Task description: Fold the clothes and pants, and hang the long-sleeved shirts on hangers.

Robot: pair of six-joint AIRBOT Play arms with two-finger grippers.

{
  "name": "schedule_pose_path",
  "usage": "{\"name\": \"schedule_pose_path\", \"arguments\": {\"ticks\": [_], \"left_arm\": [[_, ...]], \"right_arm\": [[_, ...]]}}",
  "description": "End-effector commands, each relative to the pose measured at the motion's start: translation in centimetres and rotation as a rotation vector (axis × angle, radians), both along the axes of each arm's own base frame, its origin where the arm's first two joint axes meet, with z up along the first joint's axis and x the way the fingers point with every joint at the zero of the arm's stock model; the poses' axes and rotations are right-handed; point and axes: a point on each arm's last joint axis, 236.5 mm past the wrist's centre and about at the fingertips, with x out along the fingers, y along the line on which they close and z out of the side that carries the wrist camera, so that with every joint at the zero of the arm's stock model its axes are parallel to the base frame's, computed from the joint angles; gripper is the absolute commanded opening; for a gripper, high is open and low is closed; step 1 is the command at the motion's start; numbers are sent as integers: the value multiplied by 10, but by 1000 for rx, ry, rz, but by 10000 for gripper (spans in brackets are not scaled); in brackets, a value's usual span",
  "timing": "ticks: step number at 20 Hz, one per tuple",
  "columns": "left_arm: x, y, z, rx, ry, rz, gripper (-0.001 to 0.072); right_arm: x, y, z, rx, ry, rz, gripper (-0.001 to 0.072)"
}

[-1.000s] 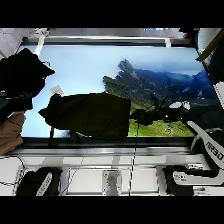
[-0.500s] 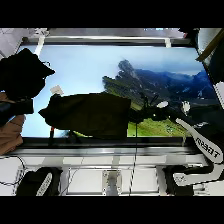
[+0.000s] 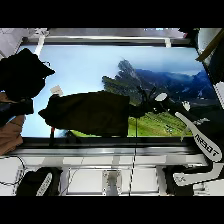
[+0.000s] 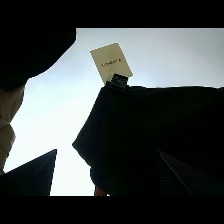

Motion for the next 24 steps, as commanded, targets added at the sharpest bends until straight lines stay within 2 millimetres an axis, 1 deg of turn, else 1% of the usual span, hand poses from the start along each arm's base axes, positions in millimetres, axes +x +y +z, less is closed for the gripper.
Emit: {"name": "schedule_pose_path", "arguments": {"ticks": [1,3,6,9,11,12,13,14,15,16,17,18,19,21,23,24], "left_arm": [[0,0,0,0,0,1,703],[0,0,0,0,0,1,703],[0,0,0,-1,0,1,703],[0,0,0,-1,0,1,703],[0,0,0,0,0,1,703],[0,0,0,0,0,1,703],[0,0,0,0,0,1,704],[0,0,0,0,0,1,703],[0,0,0,0,0,1,703],[0,0,0,0,0,1,703],[0,1,0,1,0,2,703],[0,1,0,3,0,2,703],[0,1,0,3,0,3,703],[0,1,0,3,-1,3,703],[0,1,0,3,-2,2,703],[0,1,1,3,-2,2,703]], "right_arm": [[-3,-26,-5,-51,48,1,613],[-3,-24,-7,-54,45,2,613],[-5,-13,-12,-61,39,18,613],[-13,0,-24,-57,69,38,613],[-16,12,-29,-25,104,28,612],[-15,21,-26,11,112,13,609],[-12,32,-20,58,100,10,580],[-7,42,-12,109,79,-1,549],[1,51,-2,159,53,-22,549],[8,57,7,207,39,-48,442],[14,60,15,247,36,-78,187],[20,61,21,274,33,-103,-1],[25,58,27,289,19,-113,11],[36,43,40,297,-17,-145,4],[57,11,65,305,-88,-211,4],[70,-13,82,305,-139,-261,4]]}}
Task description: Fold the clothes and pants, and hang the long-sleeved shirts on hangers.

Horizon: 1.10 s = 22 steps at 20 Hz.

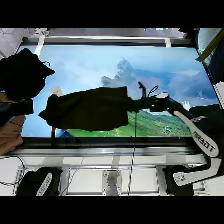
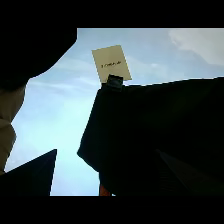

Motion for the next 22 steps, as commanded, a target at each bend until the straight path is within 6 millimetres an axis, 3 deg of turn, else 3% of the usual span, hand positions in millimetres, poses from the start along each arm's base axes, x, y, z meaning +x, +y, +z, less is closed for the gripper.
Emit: {"name": "schedule_pose_path", "arguments": {"ticks": [1,4,6,9,11,13,16,22], "left_arm": [[0,0,1,1,-6,0,703],[1,0,2,1,-9,-1,703],[1,0,2,1,-8,-1,703],[1,0,1,0,-8,-1,703],[1,0,1,0,-8,0,703],[1,0,1,-1,-8,0,703],[1,0,1,0,-8,-1,703],[1,0,2,-1,-8,0,703]], "right_arm": [[38,-66,52,21,-125,-168,3],[58,-181,111,-34,-268,-411,3],[46,-262,142,-102,-322,-579,3],[-2,-366,169,-240,-342,-803,3],[-48,-431,182,-316,-328,-993,3],[-95,-483,197,-364,-325,-1182,3],[-156,-536,206,-395,-259,-1430,3],[-257,-572,180,-631,52,-1601,3]]}}
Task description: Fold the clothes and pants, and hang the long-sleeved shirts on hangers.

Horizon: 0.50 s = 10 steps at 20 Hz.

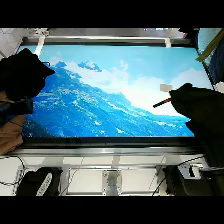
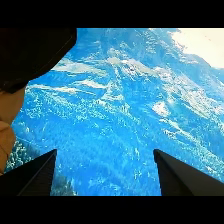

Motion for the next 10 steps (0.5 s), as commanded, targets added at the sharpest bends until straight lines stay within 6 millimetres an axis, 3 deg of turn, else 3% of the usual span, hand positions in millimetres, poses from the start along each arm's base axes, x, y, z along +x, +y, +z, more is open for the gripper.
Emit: {"name": "schedule_pose_path", "arguments": {"ticks": [1,5,8,9,10], "left_arm": [[0,0,0,0,0,1,703],[0,0,0,0,0,1,703],[0,0,0,0,0,1,703],[0,0,0,0,0,1,703],[0,0,0,0,0,1,703]], "right_arm": [[-75,-20,-17,22,201,-211,3],[-111,-22,-36,41,354,-274,3],[-112,-17,-41,71,367,-270,4],[-110,-13,-42,87,364,-260,49],[-105,-8,-43,109,344,-245,301]]}}
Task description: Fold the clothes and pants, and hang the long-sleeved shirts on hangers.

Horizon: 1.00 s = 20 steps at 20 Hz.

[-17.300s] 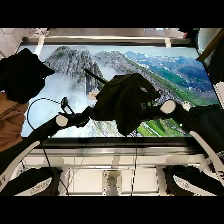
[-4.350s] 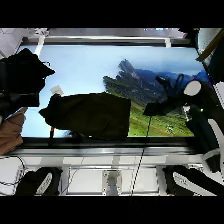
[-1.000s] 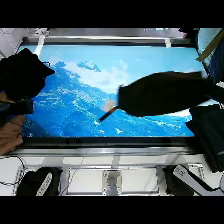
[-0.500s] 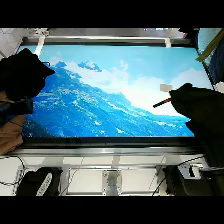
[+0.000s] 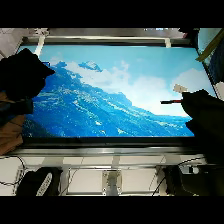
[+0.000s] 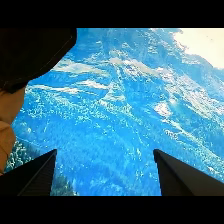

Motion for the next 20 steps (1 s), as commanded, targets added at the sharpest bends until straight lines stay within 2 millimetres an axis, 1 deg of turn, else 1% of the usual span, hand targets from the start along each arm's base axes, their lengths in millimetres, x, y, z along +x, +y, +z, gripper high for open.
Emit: {"name": "schedule_pose_path", "arguments": {"ticks": [1,2,3,4,6,7,8,9,10,11,12,13,14,15,16,17,19,20], "left_arm": [[0,0,0,1,0,1,704],[0,0,0,1,0,1,703],[0,0,0,0,0,0,703],[0,0,0,-2,1,0,703],[0,0,0,-2,1,0,703],[0,0,0,-2,1,0,703],[0,0,0,-3,1,-1,703],[0,0,0,-3,0,0,703],[0,0,0,-3,0,0,703],[-1,0,-1,-3,3,0,703],[-2,0,-3,-4,12,1,703],[-5,-1,-6,-11,30,1,703],[-8,-3,-11,-21,54,1,703],[-11,-3,-14,-23,71,3,703],[-12,-2,-14,-22,74,4,703],[-12,-2,-14,-22,74,4,704],[-12,-2,-14,-22,74,4,703],[-12,-3,-14,-22,74,4,703]], "right_arm": [[5,16,-5,79,-26,7,583],[17,23,2,103,-78,30,599],[30,29,14,110,-138,59,593],[49,34,35,101,-225,100,593],[91,48,91,61,-448,208,591],[112,64,122,54,-571,288,591],[131,82,149,52,-669,374,588],[149,105,173,49,-749,466,499],[168,135,192,40,-800,579,347],[183,170,202,18,-808,709,199],[197,212,207,-11,-789,864,46],[205,250,207,-40,-764,1005,4],[210,288,204,-72,-726,1145,4],[210,318,195,-89,-679,1261,4],[208,342,180,-86,-608,1353,4],[206,360,165,-78,-536,1430,4],[200,383,138,-93,-404,1546,4],[197,391,129,-105,-356,1590,4]]}}
